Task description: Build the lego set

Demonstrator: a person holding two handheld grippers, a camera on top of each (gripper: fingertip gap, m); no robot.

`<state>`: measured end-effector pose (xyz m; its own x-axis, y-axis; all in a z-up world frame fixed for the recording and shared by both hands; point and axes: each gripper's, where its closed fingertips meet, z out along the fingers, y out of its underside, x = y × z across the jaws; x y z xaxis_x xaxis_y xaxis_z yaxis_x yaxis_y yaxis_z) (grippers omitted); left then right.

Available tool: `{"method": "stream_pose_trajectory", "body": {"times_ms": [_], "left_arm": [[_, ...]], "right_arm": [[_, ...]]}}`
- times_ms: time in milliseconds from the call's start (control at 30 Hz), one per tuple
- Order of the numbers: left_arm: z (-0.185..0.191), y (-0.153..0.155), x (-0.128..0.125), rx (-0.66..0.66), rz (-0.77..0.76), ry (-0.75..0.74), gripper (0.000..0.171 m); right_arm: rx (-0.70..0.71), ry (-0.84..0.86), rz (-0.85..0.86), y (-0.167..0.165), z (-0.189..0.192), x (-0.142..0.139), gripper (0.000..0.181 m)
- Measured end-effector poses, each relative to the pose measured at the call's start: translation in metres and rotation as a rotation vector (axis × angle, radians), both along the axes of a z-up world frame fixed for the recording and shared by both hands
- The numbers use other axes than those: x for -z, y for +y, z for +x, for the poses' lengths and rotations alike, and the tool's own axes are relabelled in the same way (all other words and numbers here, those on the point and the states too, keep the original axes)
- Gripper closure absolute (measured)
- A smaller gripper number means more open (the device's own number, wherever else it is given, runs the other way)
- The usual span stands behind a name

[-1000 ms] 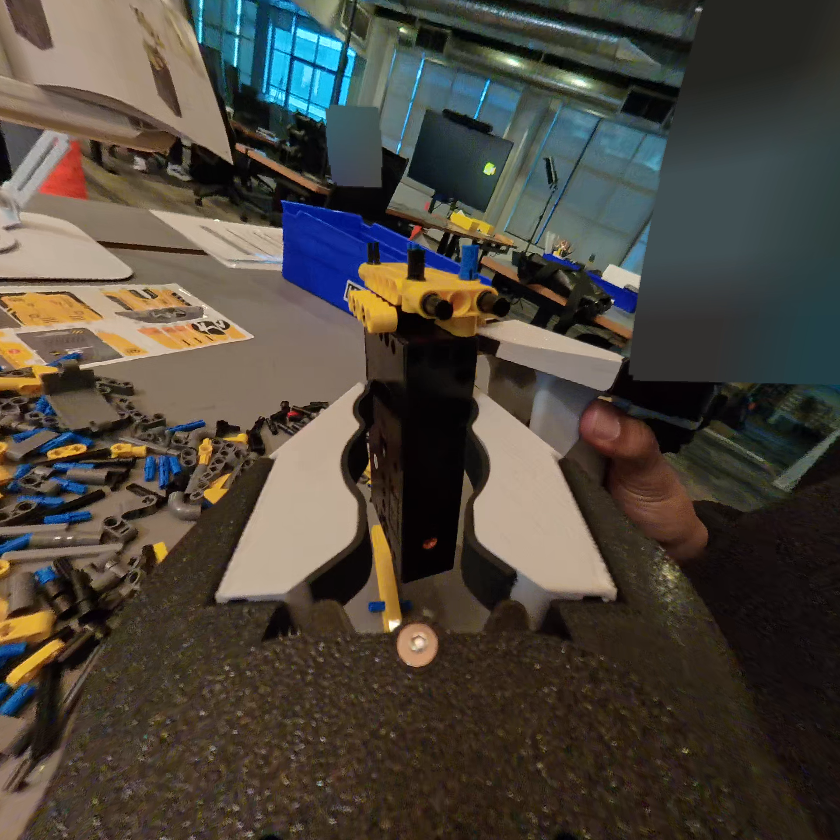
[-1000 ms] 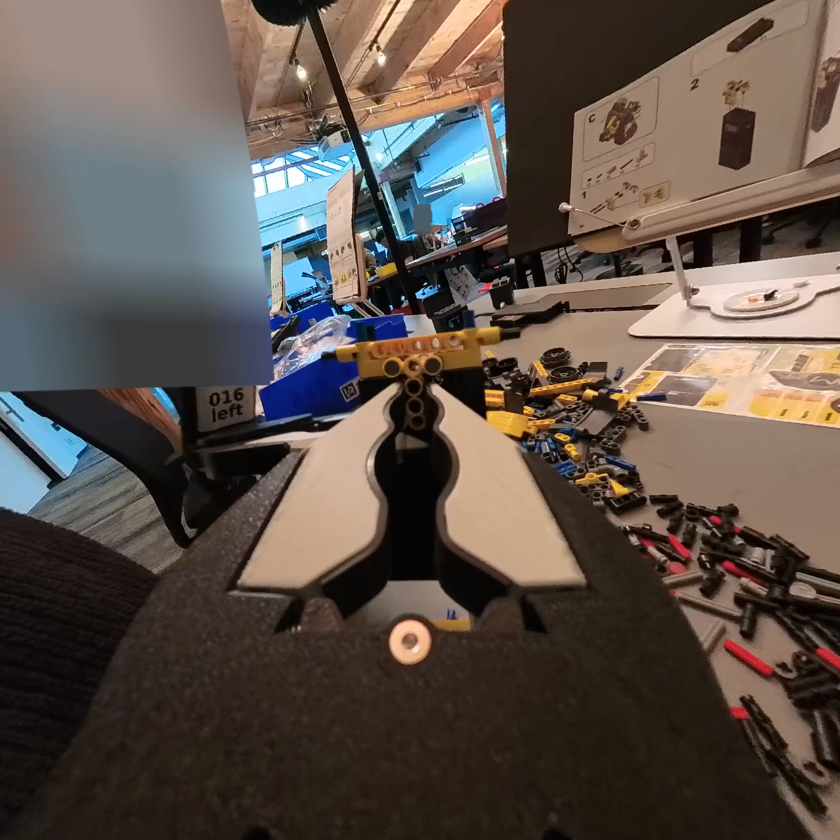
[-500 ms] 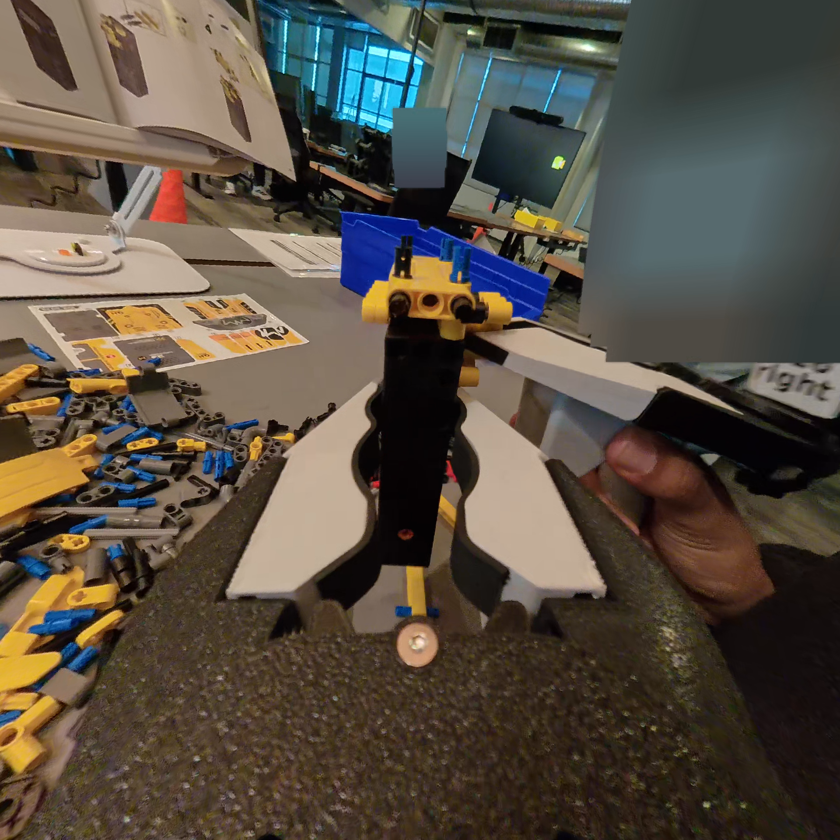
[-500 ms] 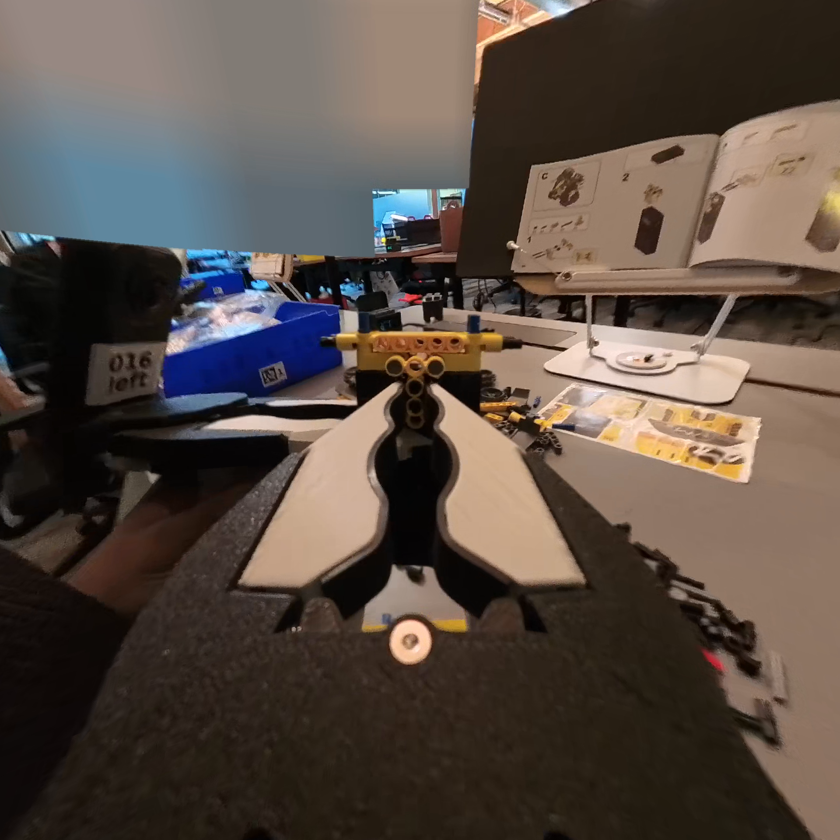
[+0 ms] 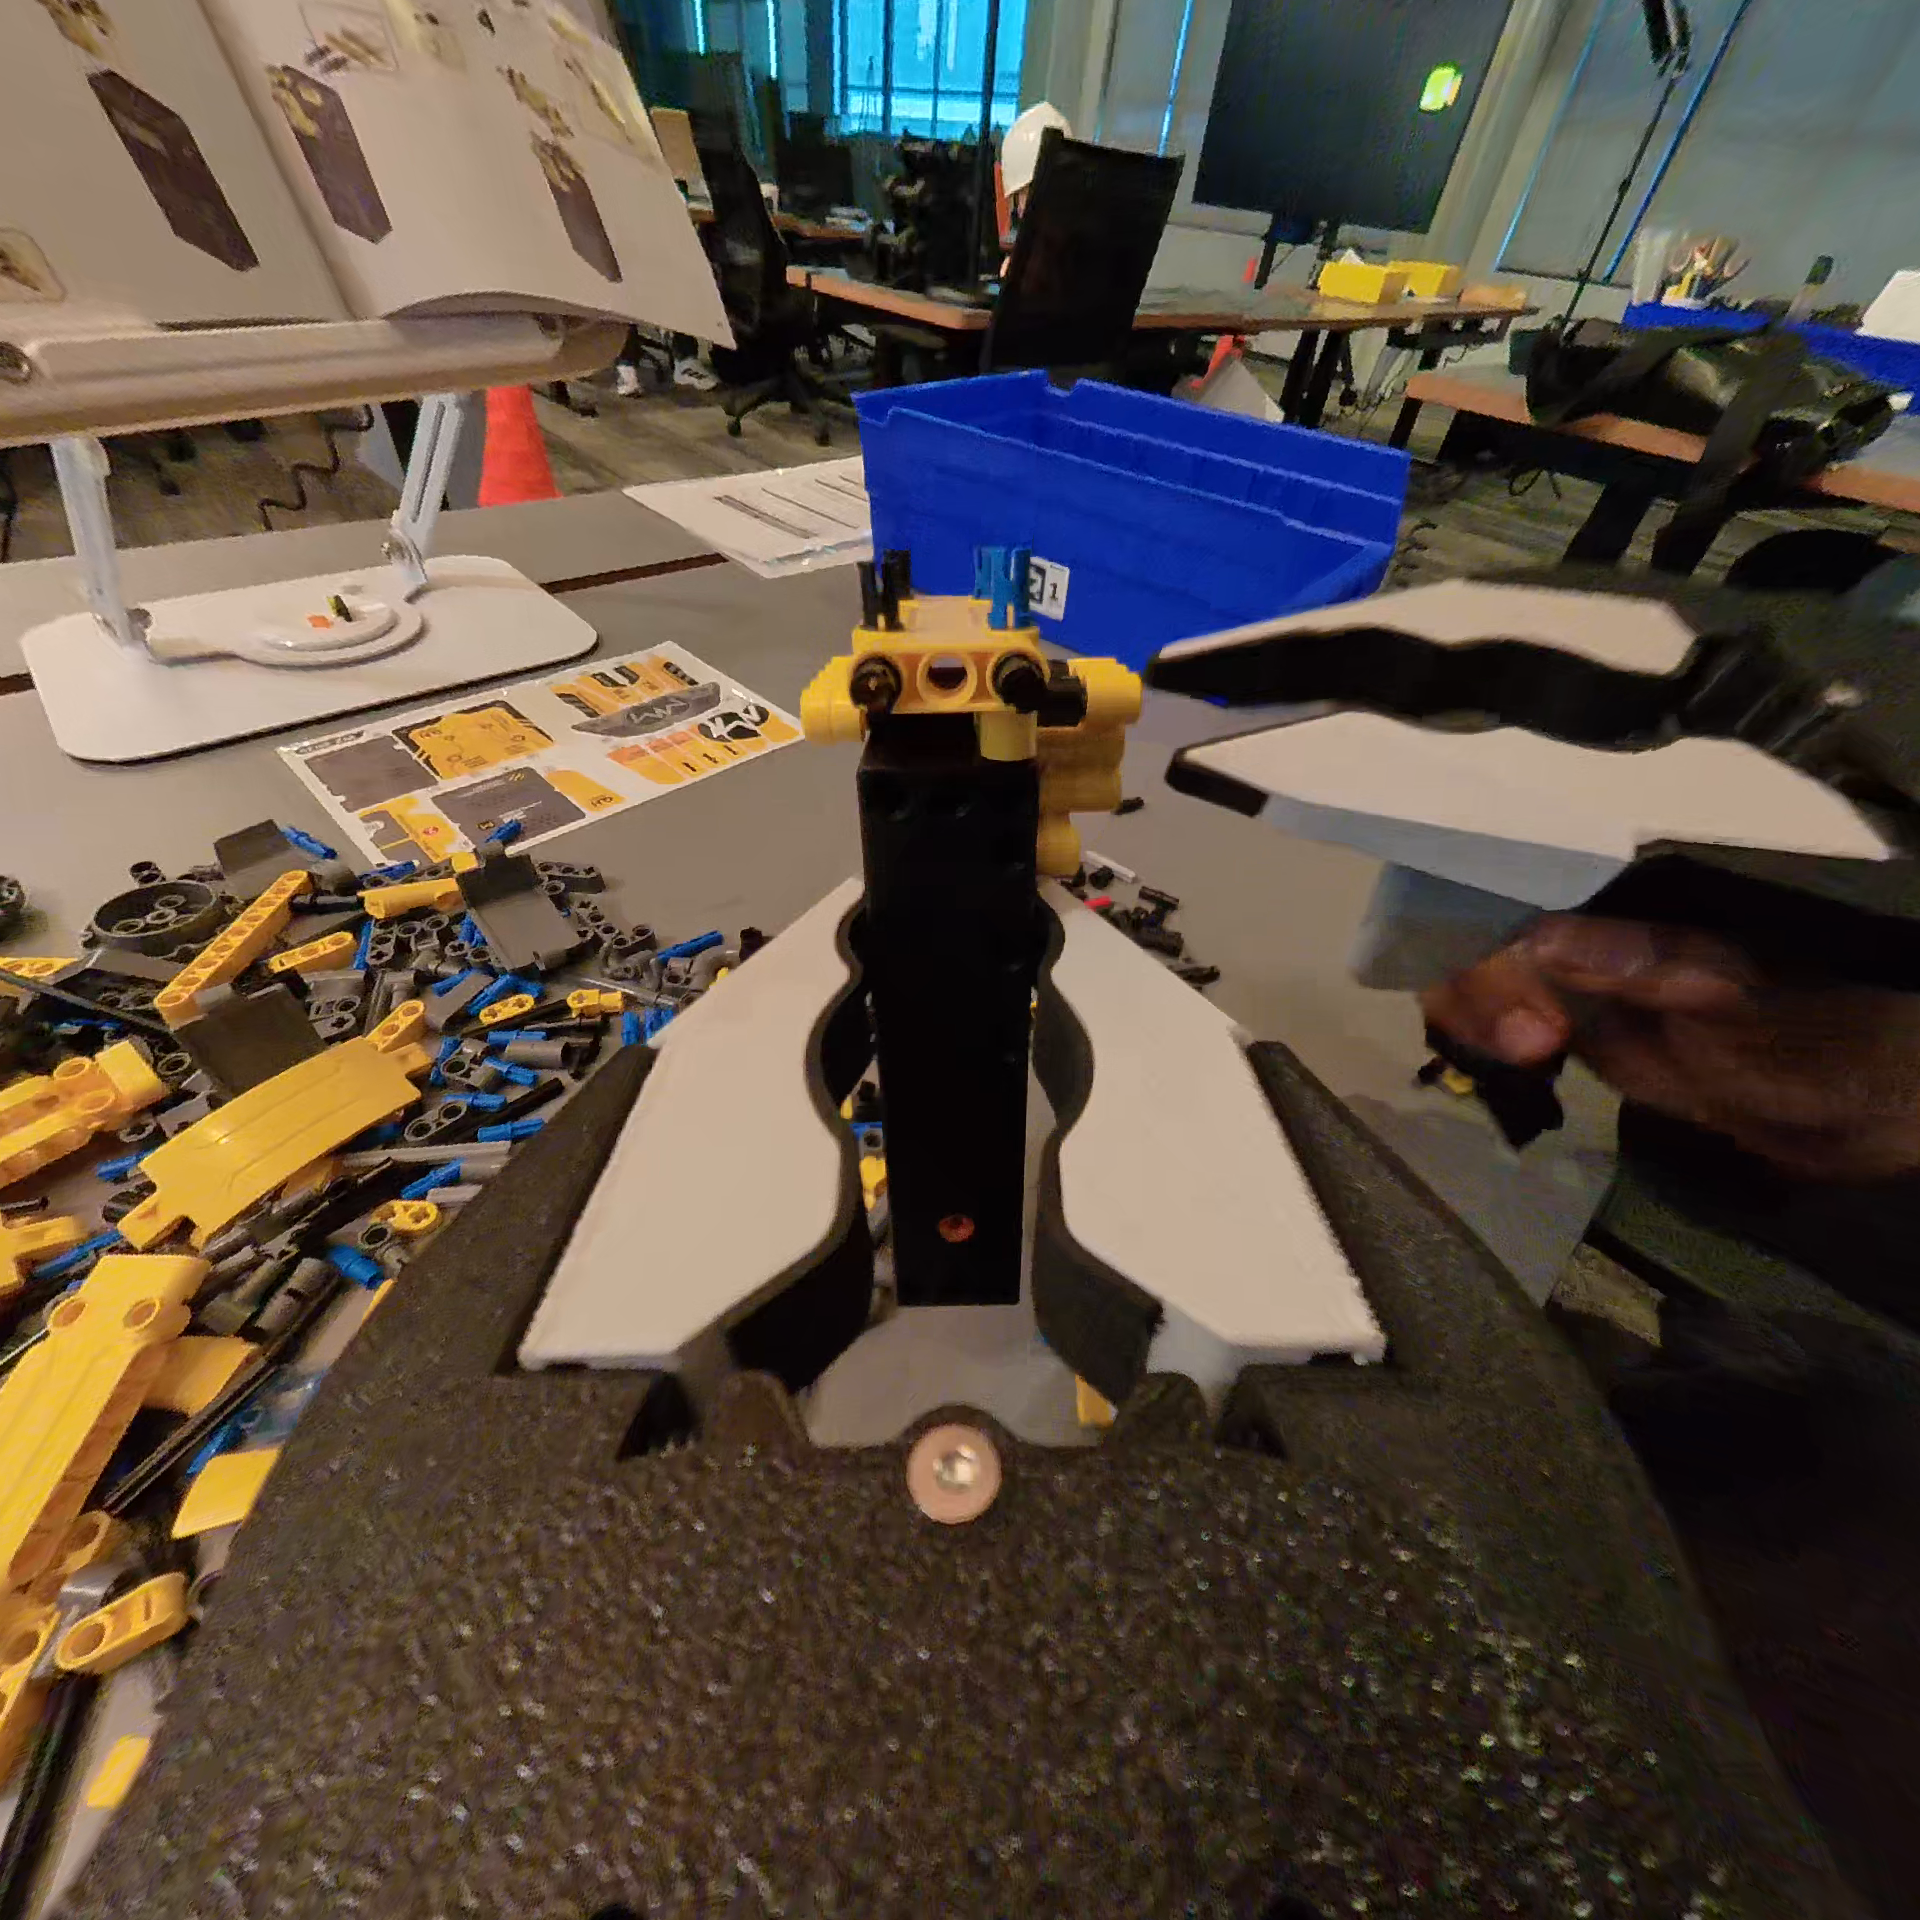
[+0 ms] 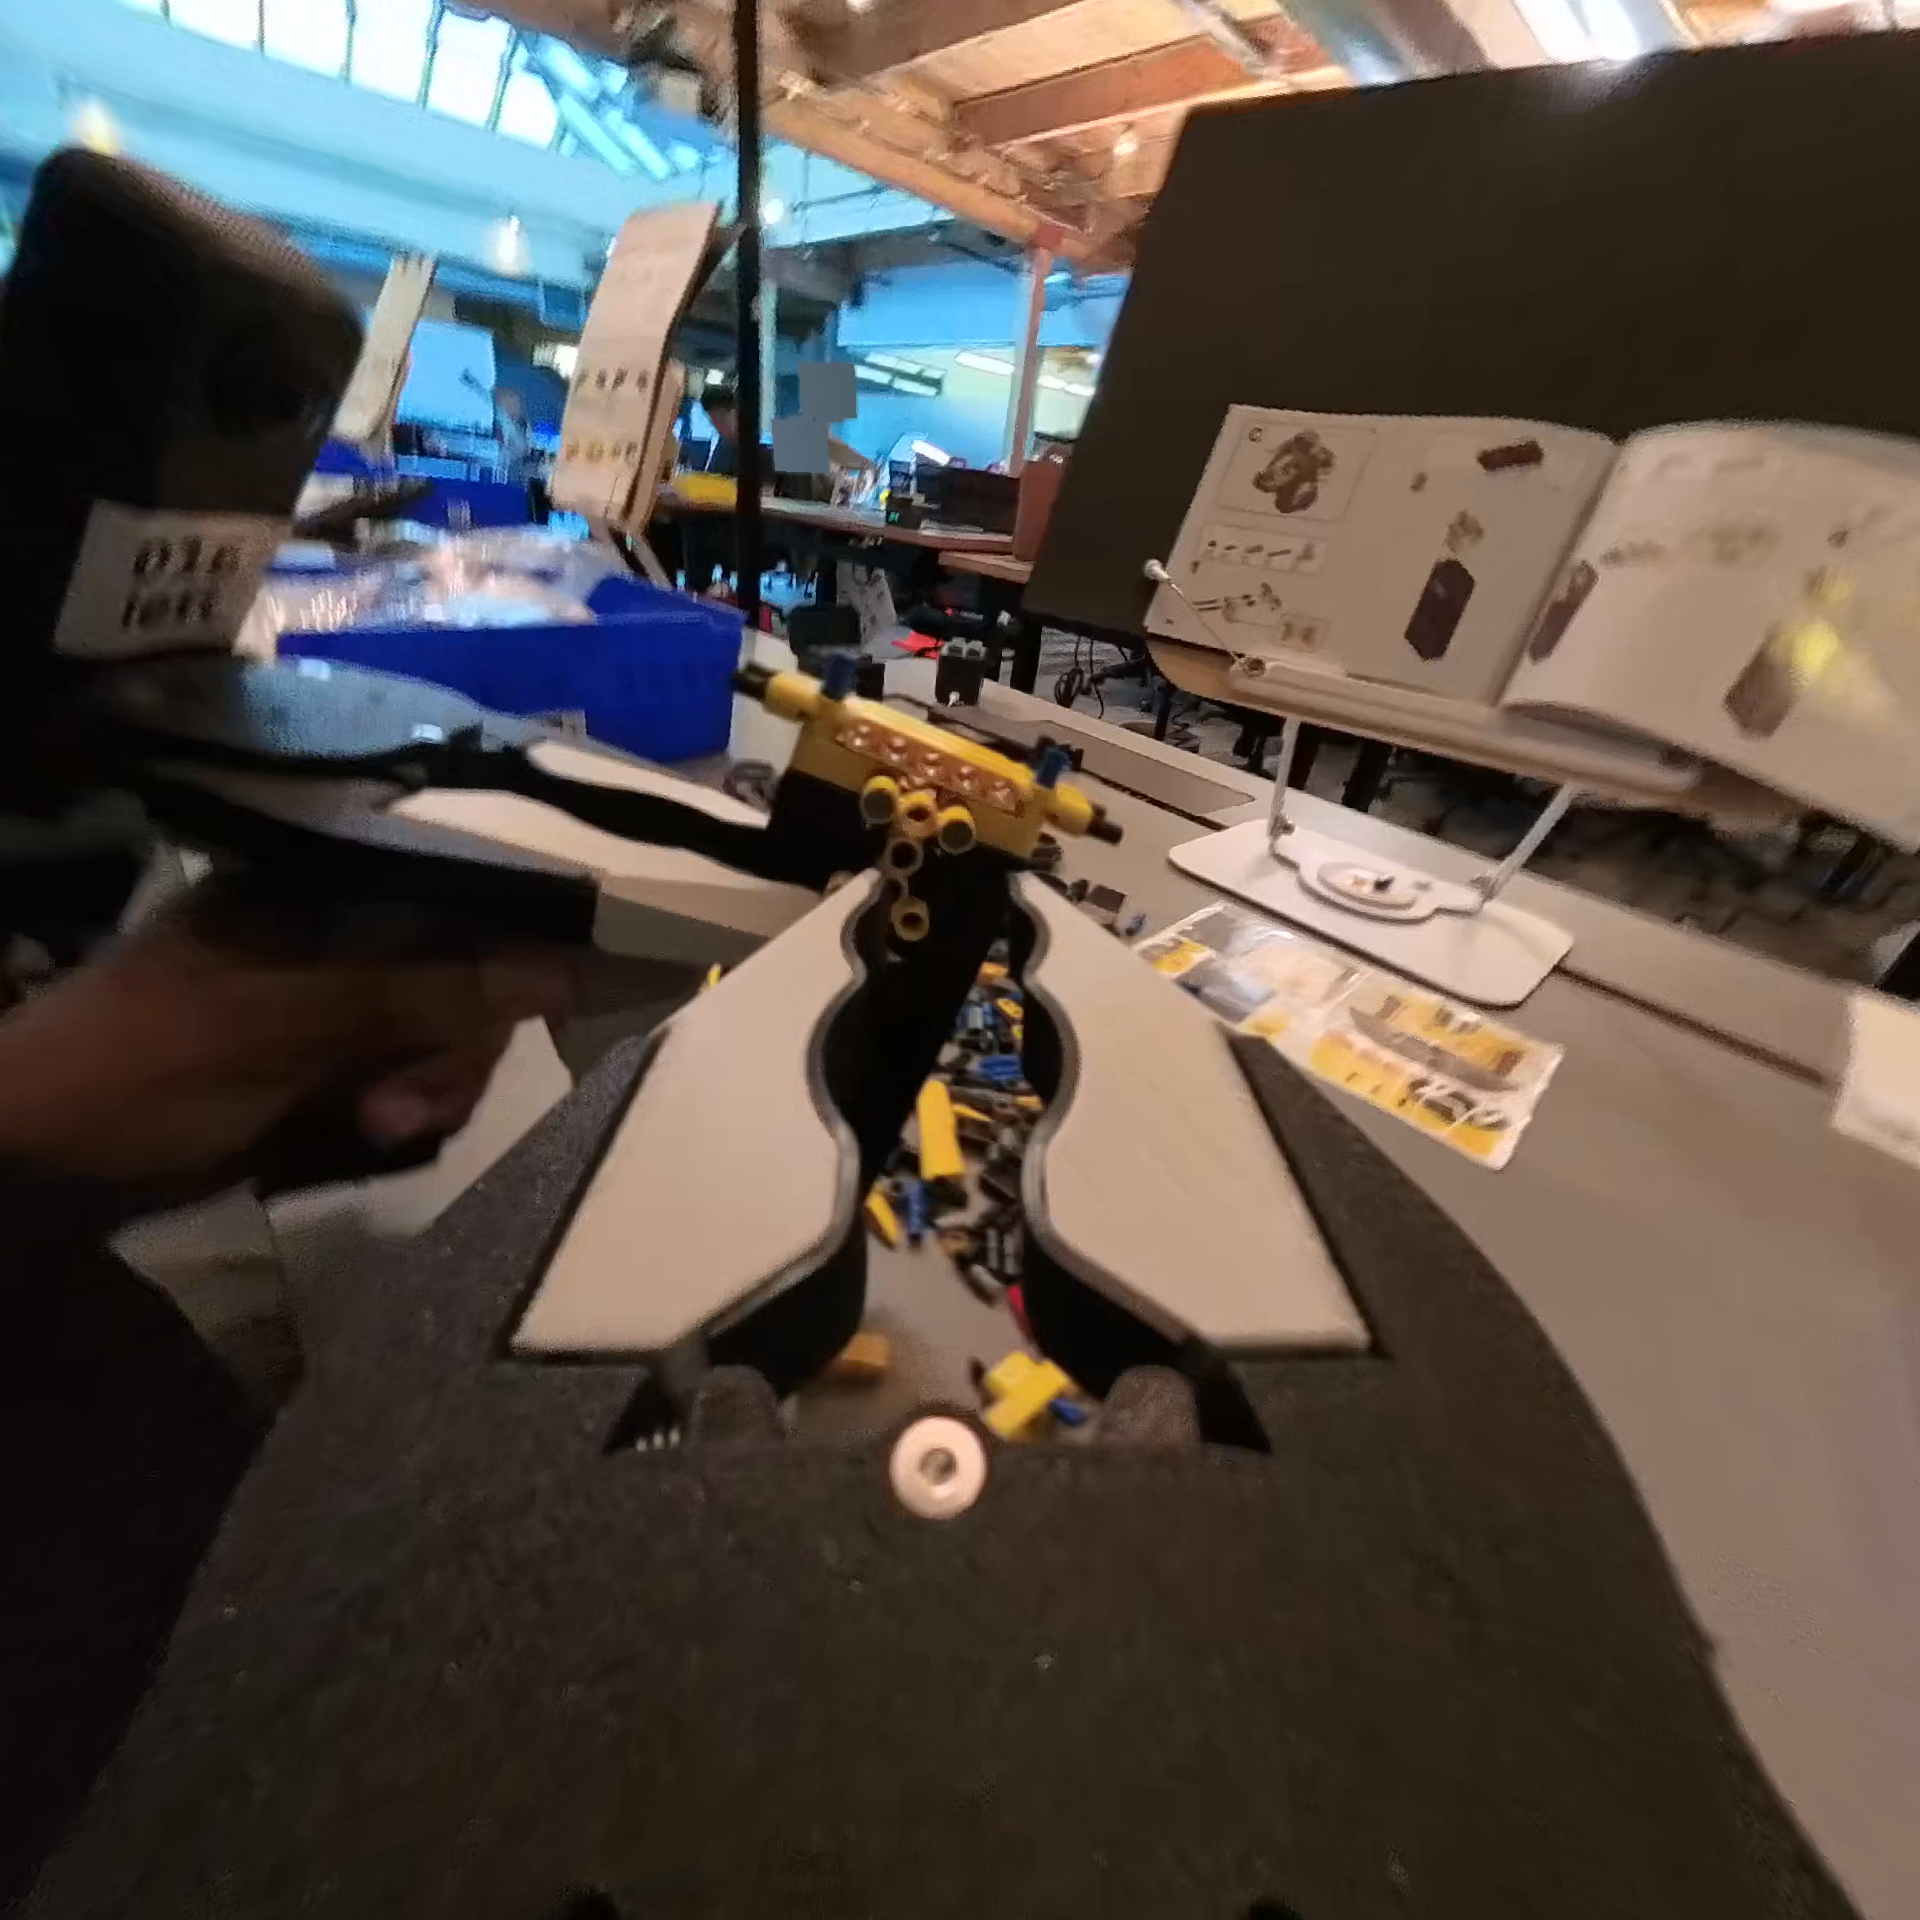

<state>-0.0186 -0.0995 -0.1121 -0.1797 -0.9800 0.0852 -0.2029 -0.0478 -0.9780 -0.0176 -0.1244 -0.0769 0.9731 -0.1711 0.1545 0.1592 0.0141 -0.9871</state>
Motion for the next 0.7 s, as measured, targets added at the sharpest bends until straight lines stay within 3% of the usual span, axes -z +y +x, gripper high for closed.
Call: {"method": "stream_pose_trajectory", "body": {"times_ms": [100, 267, 433, 600, 700], "left_arm": [[0.003, 0.000, 0.010, 0.024, 0.034, 0.069, 0.147], [-0.002, -0.014, 0.025, 0.196, 0.120, 0.195, 0.147], [-0.014, -0.027, 0.037, 0.351, 0.224, 0.288, 0.147], [-0.017, -0.037, 0.040, 0.431, 0.251, 0.288, 0.147], [-0.013, -0.039, 0.041, 0.443, 0.241, 0.291, 0.147]], "right_arm": [[-0.089, -0.185, -0.078, 0.001, -0.013, -0.004, 0.156], [-0.244, -0.401, -0.283, -0.003, -0.014, 0.010, 0.154], [-0.535, -0.302, -0.509, -0.021, -0.028, 0.036, 0.149], [-0.652, -0.266, -0.611, -0.033, -0.032, 0.047, 0.151], [-0.639, -0.293, -0.622, -0.033, -0.029, 0.050, 0.149]]}}
